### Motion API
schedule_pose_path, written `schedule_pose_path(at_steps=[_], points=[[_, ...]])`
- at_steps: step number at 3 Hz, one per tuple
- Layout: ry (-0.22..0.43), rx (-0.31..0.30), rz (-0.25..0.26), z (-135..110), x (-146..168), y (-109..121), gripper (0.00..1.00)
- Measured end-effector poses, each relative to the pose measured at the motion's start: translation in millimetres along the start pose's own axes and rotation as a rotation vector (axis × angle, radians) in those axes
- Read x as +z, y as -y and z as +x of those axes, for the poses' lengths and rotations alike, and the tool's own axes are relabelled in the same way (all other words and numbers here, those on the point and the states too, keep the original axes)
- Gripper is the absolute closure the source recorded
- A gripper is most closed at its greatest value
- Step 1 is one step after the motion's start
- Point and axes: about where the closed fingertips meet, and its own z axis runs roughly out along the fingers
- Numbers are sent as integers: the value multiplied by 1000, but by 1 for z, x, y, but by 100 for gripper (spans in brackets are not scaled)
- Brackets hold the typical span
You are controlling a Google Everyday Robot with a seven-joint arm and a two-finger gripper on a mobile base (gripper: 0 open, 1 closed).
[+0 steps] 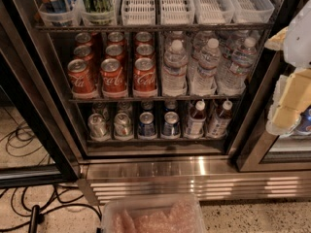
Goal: Pick green can from top shelf of fridge
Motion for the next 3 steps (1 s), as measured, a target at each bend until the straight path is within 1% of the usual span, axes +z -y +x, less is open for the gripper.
schedule_pose_path(at_steps=[1,2,3], points=[[0,0,0,0,0,0,0],[76,59,30,-10,0,9,0],[192,108,63,-56,-4,13,0]])
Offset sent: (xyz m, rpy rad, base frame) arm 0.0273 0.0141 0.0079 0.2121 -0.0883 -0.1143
